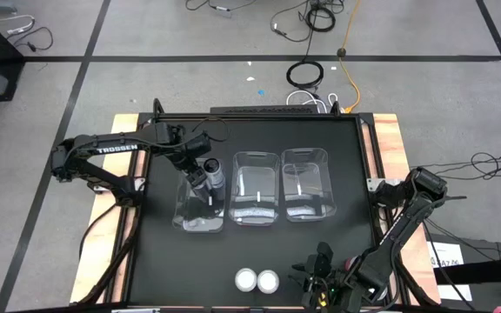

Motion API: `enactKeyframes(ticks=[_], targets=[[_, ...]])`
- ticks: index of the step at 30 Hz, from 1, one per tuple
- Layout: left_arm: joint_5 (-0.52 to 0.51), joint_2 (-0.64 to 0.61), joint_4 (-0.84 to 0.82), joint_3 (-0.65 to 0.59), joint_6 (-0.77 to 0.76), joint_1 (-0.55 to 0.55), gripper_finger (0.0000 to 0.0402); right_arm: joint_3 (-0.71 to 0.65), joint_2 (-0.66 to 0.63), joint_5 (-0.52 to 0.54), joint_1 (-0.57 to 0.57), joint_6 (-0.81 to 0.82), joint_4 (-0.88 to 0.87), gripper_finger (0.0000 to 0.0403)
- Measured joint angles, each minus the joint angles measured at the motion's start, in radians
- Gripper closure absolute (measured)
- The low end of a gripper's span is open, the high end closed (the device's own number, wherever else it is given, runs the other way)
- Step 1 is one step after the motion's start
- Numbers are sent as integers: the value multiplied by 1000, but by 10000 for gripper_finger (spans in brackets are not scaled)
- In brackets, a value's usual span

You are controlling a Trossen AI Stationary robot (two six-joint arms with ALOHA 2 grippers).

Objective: Sort soda cans
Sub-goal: Put the white soda can into the left transparent bin

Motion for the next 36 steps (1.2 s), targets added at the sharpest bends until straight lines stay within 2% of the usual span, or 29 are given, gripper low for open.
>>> enactKeyframes(ticks=[32,36], targets=[[-28,0,-1,0,-3,0,95,0,0,0,0,0,1,268],[-29,0,-1,0,-3,0,80,0,0,0,0,0,1,269]])
